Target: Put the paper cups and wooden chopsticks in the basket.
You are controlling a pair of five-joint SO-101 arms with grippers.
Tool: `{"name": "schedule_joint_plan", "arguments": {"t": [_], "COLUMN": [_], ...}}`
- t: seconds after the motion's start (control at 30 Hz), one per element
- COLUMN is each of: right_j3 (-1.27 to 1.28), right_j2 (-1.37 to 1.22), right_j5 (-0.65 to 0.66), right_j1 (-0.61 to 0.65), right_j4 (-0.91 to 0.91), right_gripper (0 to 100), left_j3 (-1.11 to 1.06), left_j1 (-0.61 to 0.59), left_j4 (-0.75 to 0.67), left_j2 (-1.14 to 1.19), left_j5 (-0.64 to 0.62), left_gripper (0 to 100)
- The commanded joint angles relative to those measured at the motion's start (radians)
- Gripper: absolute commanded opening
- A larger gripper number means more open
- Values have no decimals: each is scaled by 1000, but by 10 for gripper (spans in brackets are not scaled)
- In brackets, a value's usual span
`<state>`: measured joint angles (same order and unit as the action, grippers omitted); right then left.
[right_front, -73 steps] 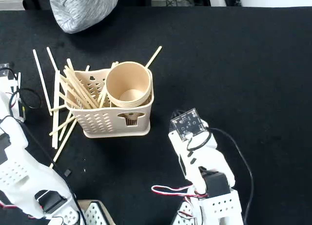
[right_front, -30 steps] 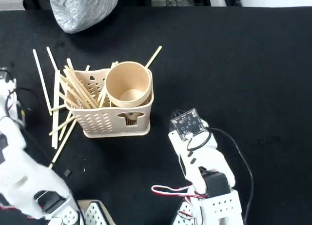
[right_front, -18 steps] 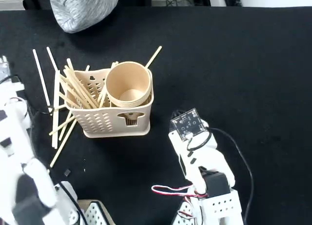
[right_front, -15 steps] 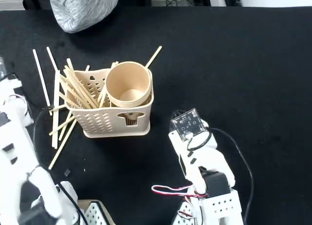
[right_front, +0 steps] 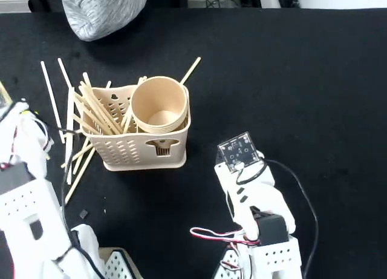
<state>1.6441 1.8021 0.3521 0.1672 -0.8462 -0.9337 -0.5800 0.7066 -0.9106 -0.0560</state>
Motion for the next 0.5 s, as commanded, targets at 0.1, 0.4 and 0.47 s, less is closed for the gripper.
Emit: {"name": "schedule_joint_plan", "arguments": {"t": [0.1,0.4,0.47], "right_j3": [-53,-41,-39], "right_j2": [88,88,88], "right_j5": [5,5,5], "right_j1": [-14,-14,-14], "right_j4": [-5,3,3], "right_gripper": [11,11,11], "left_j3": [-122,-211,-206], "left_j1": [13,182,226], "left_j4": [-114,-213,-249], "left_j2": [-348,-710,-758], "left_j5": [-83,-107,-107], "left_gripper": [29,29,29]}}
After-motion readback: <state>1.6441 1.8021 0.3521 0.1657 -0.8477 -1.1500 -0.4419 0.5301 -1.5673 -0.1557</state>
